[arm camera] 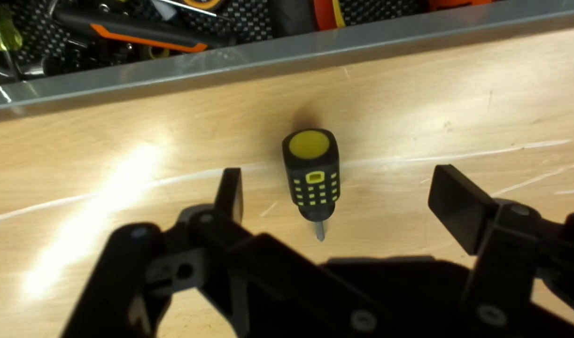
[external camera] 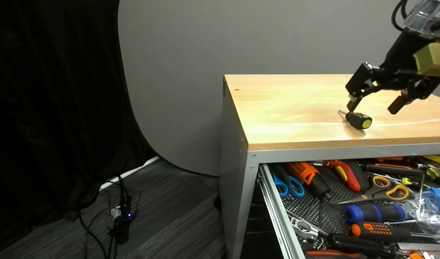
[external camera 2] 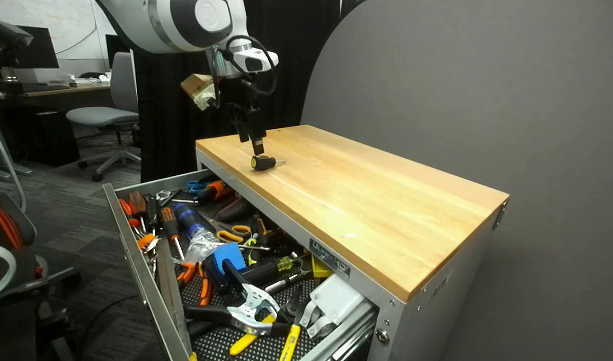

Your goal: Put the screwdriver in the drawer and close it

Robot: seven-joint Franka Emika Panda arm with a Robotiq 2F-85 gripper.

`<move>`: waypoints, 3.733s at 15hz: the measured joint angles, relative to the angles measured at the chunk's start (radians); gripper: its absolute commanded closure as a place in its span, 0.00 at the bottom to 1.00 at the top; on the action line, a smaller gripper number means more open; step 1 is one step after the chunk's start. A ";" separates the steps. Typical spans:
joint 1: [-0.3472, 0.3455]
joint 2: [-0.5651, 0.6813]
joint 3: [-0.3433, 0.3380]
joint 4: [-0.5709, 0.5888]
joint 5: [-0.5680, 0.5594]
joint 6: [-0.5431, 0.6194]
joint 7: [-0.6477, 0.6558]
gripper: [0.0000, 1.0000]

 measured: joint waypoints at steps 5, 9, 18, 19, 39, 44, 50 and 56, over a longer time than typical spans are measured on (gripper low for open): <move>0.051 0.079 -0.064 0.062 -0.028 0.046 0.065 0.30; 0.090 0.106 -0.100 0.091 -0.054 0.046 0.118 0.57; 0.109 0.118 -0.114 0.116 -0.055 0.028 0.231 0.81; 0.110 0.118 -0.114 0.118 -0.053 0.022 0.249 0.82; -0.075 -0.186 -0.077 -0.426 0.291 -0.065 -0.112 0.53; -0.096 -0.187 -0.074 -0.439 0.392 -0.229 -0.274 0.15; -0.186 -0.184 -0.123 -0.441 0.304 -0.629 -0.342 0.25; -0.180 -0.078 -0.124 -0.450 0.234 -0.415 -0.176 0.69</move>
